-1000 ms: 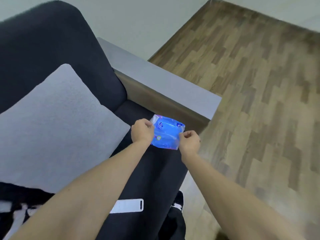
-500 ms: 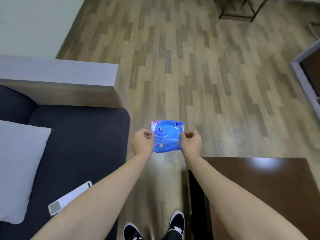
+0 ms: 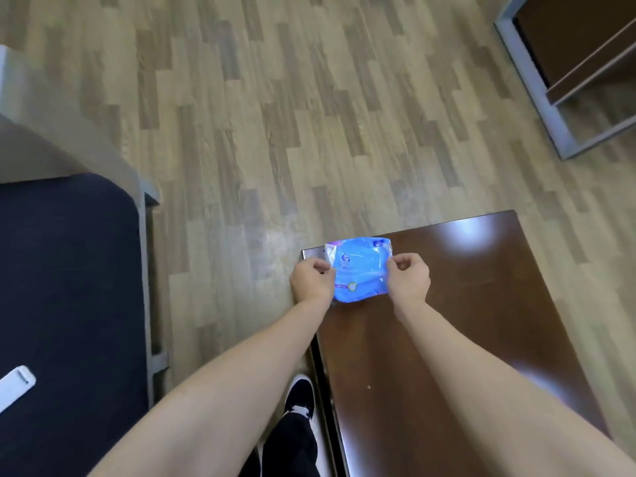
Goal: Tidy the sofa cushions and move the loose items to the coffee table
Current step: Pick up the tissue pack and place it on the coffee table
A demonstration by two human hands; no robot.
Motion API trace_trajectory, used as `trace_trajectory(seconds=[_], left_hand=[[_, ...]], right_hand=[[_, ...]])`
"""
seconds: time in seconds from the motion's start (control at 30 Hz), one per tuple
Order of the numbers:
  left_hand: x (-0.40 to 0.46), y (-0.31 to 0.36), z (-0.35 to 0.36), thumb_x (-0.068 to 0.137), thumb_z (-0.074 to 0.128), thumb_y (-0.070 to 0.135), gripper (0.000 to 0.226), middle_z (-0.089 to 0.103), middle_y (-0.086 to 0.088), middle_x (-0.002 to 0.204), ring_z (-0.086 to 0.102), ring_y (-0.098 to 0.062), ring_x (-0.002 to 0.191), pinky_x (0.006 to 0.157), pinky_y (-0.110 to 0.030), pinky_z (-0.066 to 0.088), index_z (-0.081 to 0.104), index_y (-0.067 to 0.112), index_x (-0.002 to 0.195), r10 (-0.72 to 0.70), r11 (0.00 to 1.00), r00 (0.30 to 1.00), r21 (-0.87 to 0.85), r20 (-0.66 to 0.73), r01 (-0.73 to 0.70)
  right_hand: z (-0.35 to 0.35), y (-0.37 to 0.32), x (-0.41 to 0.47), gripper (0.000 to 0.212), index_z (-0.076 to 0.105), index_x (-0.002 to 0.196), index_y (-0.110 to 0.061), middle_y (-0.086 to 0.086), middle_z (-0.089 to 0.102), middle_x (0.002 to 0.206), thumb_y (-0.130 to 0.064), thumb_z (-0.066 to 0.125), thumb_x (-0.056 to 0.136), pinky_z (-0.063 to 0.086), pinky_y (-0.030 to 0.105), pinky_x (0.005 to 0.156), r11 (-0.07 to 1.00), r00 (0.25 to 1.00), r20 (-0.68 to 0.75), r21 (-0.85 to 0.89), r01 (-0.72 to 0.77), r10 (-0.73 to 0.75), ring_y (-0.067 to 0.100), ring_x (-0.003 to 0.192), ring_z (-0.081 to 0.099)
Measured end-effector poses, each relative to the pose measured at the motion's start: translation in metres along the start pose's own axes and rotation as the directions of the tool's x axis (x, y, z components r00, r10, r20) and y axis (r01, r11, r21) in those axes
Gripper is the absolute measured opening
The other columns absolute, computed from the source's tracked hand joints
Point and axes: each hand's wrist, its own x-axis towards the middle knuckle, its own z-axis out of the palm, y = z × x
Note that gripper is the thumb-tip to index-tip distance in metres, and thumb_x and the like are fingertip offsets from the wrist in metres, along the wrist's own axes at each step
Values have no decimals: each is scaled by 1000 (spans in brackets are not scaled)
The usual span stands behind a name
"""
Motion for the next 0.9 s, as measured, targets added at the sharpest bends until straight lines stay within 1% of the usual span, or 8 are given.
trace_trajectory(seconds=[0.27, 0.4, 0.5, 0.6, 0.67, 0.77, 0.83, 0.9], left_hand=[[12, -16, 53, 77, 74, 9, 5, 75, -6, 88, 70, -24, 87, 83, -25, 53, 73, 12, 81, -49, 999, 999, 21, -1, 49], [17, -24, 58, 79, 73, 9, 5, 75, -9, 90, 71, -26, 88, 82, -39, 60, 73, 12, 84, -55, 998, 998, -8, 19, 55], [18, -25, 55, 81, 72, 10, 5, 73, -6, 90, 71, -25, 89, 82, -42, 60, 71, 11, 86, -41, 999, 998, -26, 37, 42], [17, -21, 45, 82, 71, 12, 3, 69, -5, 81, 70, -27, 85, 80, -43, 60, 68, 12, 81, -69, 993, 997, -91, 21, 71], [16, -17, 31, 82, 70, 14, 3, 67, -4, 76, 69, -25, 74, 78, -42, 61, 67, 13, 81, -99, 986, 995, -136, -8, 97], [14, -11, 4, 85, 65, 13, 4, 67, -9, 75, 63, -23, 58, 71, -39, 60, 65, 13, 81, -118, 962, 993, -245, 22, 120], [15, -5, -13, 86, 62, 10, 7, 66, -11, 76, 62, -26, 63, 69, -39, 58, 64, 11, 80, -101, 947, 994, -303, 41, 109], [18, 0, -44, 89, 58, 8, 10, 65, -13, 74, 60, -25, 62, 63, -34, 56, 62, 9, 80, -94, 924, 995, -371, 16, 93]], right_hand=[[2, 26, 43, 15, 67, 97, -15, 0, 65, 91, -12, 56, 88, 44, 27, 76, 994, 993, 58, 38, -106, 104, 18, 86, 60], [6, 30, 48, 24, 68, 105, -14, 0, 66, 92, -11, 53, 87, 43, 26, 73, 988, 986, 99, 55, -142, 137, 17, 85, 60], [4, 31, 49, 26, 66, 109, -15, -1, 65, 96, -11, 53, 87, 44, 27, 76, 989, 988, 54, 34, -146, 144, 18, 89, 60], [-1, 26, 45, 25, 65, 110, -15, -2, 62, 99, -10, 53, 88, 44, 27, 78, 995, 995, -37, -45, -92, 90, 18, 90, 57], [0, 17, 35, 22, 65, 106, -15, -2, 62, 98, -10, 53, 88, 42, 28, 76, 997, 998, -44, -68, -47, 44, 18, 88, 56], [9, -6, 15, 18, 66, 102, -13, -1, 63, 95, -10, 53, 89, 41, 27, 76, 997, 1000, -8, -66, 30, -31, 17, 86, 55], [20, -22, 0, 16, 66, 100, -9, -1, 63, 91, -10, 54, 90, 41, 27, 76, 993, 994, 30, -53, 103, -102, 17, 85, 55], [37, -44, -25, 12, 65, 96, -8, 0, 62, 85, -10, 55, 90, 44, 30, 77, 984, 981, 90, -19, 176, -174, 18, 82, 56]])
